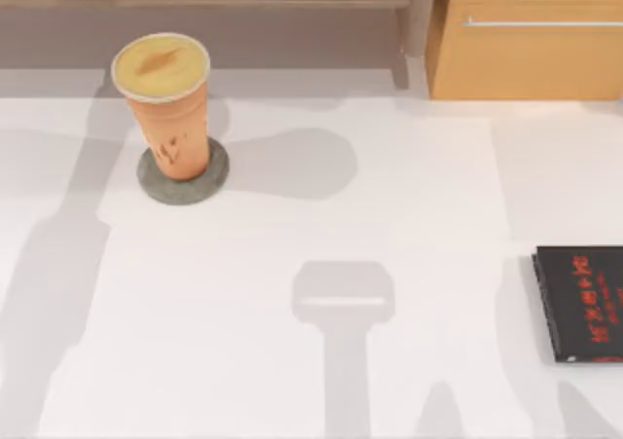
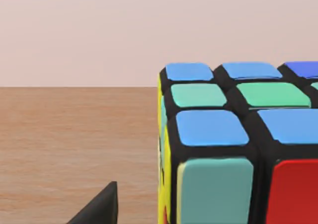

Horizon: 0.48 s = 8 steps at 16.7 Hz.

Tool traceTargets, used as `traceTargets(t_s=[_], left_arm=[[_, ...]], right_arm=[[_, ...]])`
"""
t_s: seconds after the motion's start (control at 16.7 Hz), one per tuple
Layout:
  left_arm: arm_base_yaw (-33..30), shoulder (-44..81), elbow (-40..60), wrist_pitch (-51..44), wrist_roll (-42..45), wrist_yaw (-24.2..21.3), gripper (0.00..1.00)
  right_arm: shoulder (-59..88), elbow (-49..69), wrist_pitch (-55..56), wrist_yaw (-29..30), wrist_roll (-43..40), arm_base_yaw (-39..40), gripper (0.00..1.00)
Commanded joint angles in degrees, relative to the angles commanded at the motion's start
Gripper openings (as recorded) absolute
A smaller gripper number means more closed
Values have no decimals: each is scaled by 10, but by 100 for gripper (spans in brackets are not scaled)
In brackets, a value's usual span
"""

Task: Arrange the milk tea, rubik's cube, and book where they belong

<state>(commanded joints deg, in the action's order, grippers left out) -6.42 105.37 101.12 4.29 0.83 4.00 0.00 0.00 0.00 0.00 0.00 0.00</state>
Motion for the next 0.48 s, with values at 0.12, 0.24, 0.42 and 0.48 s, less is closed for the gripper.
traceTargets(t_s=[0.12, 0.24, 0.42, 0.48], left_arm=[[0, -22, -27, 6, 0, 2, 100], [-2, -43, -53, 11, 0, 3, 100], [-3, -53, -66, 14, 0, 3, 100], [-3, -53, -66, 14, 0, 3, 100]], right_arm=[[0, 0, 0, 0, 0, 0, 100], [0, 0, 0, 0, 0, 0, 100], [0, 0, 0, 0, 0, 0, 100], [0, 0, 0, 0, 0, 0, 100]])
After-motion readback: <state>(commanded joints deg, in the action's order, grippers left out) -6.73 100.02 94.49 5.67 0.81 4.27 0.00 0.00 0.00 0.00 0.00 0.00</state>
